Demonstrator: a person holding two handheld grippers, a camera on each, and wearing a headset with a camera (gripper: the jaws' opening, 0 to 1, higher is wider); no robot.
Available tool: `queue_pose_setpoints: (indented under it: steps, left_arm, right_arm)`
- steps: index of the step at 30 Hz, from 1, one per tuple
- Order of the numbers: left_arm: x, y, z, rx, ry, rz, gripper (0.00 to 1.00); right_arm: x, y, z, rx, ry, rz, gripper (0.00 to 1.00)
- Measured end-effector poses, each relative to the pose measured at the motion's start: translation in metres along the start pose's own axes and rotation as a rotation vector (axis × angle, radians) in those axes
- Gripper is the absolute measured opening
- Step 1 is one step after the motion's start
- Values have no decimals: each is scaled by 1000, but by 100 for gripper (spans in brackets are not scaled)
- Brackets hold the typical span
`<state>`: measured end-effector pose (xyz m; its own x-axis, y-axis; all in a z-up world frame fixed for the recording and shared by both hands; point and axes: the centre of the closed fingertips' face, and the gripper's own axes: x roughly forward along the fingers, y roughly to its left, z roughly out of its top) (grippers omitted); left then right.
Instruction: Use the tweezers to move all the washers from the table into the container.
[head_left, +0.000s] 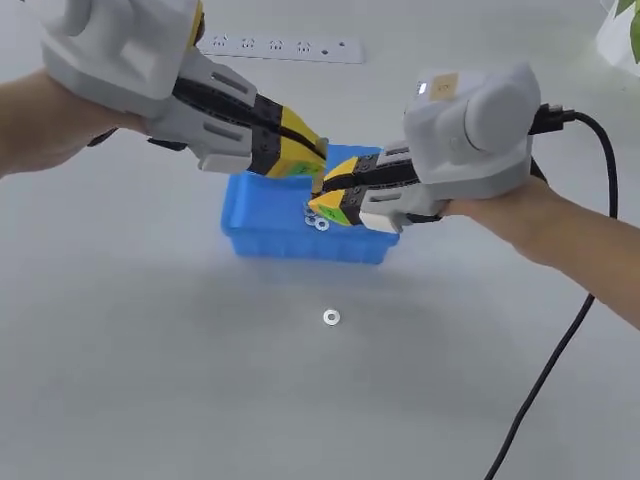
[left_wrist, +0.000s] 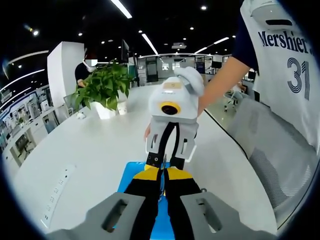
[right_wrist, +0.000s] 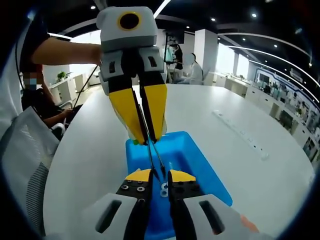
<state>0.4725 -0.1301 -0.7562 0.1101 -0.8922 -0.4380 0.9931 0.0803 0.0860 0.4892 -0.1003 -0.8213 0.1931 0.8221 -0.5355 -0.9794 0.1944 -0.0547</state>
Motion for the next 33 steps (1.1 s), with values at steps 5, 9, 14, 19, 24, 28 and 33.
queue_pose_setpoints:
  steps: [5,9,14,19,24,28,33]
  left_arm:
    - [-3,-3,7,8,-3,-8,6]
    - [-4,-9,12,23,1,-13,6]
    - [-7,-15,16,35,8,-19,6]
    - [-8,-18,18,39,11,-19,6]
    - [-8,-17,19,42,9,-16,6]
    - [-9,-16,19,41,7,-17,6]
    - [-12,-18,23,37,-4,-17,6]
  right_arm:
    - [-5,5,10,-7,-33,15,14]
    - [-8,8,15,-7,-50,19,14]
    - [-10,15,19,-8,-60,31,15]
    - [-11,18,21,-14,-63,36,15]
    - [-13,18,23,-14,-68,33,15]
    - [-14,17,23,-6,-67,25,15]
    - [-20,17,24,1,-71,11,15]
